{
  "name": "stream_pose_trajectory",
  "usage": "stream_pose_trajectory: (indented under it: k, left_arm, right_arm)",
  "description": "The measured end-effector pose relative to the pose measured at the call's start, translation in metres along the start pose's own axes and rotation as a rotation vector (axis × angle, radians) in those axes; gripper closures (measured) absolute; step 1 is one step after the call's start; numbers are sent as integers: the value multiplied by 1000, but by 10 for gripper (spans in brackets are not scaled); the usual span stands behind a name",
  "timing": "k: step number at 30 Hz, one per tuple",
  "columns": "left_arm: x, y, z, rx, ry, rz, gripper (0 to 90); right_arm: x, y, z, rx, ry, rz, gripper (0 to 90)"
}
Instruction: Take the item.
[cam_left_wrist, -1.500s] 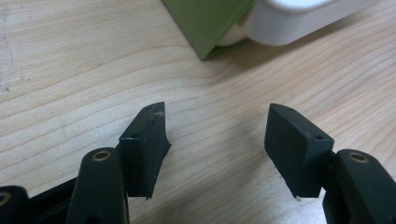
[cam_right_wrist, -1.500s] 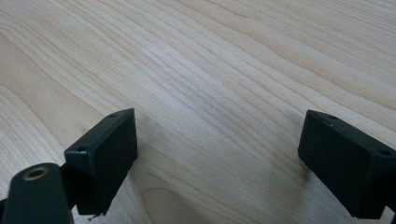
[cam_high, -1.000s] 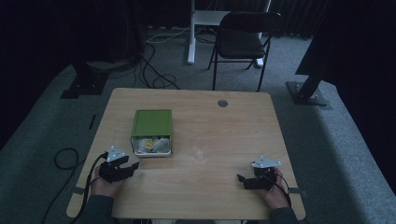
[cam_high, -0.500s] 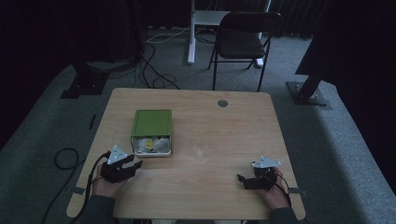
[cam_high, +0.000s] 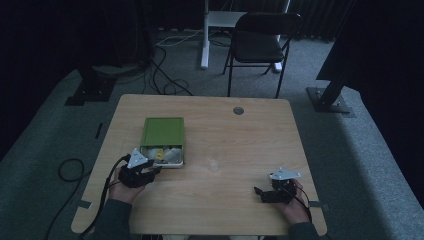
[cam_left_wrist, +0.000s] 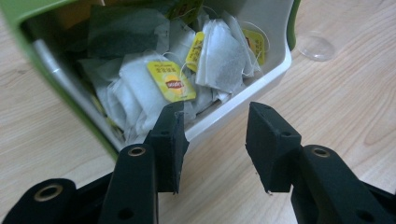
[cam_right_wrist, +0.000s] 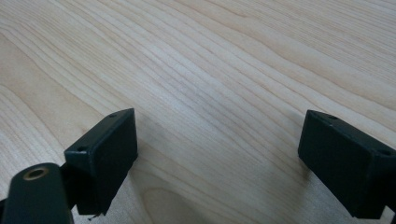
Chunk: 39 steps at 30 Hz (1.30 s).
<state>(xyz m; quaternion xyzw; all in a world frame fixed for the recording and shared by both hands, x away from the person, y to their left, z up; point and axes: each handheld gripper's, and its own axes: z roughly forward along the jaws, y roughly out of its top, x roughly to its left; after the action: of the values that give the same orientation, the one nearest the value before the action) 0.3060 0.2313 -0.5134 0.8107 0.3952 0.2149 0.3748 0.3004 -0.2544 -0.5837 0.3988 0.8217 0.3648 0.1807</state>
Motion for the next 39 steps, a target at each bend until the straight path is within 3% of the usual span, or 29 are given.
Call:
stream_pose_trajectory:
  k: [14,34,39]
  left_arm:
    - [-6,11,21,30,-18,28,628]
    - [-20,-6,1,33,-64,34,659]
    - [-20,-4,-2,18,-76,25,616]
  right_arm:
    - [0,0,0,0,0,0,114]
    - [0,0,0,0,0,0,114]
    - [0,0,0,0,0,0,114]
